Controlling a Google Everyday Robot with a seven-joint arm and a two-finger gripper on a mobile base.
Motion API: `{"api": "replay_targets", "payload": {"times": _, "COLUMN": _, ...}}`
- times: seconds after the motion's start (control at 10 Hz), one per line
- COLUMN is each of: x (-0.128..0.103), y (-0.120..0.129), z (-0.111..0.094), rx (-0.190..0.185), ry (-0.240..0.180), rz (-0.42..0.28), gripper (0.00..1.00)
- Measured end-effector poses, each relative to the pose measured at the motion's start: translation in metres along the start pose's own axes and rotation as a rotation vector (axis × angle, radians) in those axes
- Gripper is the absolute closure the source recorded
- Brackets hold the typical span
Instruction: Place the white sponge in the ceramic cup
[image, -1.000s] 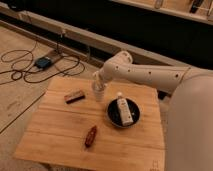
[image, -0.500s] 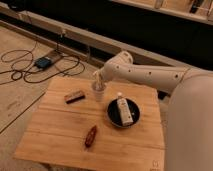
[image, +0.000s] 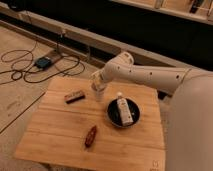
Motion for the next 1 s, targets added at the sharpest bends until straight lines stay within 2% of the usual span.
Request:
{"api": "replay_targets", "payload": {"times": 0.6, "x": 0.0000, "y": 0.0059, "z": -0.0029, "rx": -0.031, "ry": 0.000, "rz": 0.049, "gripper": 0.30}}
{"api": "replay_targets", "payload": {"times": 1.0, "x": 0.0000, "y": 0.0066, "z": -0.0027, "rx": -0.032, "ry": 0.000, "rz": 0.048, "gripper": 0.30}}
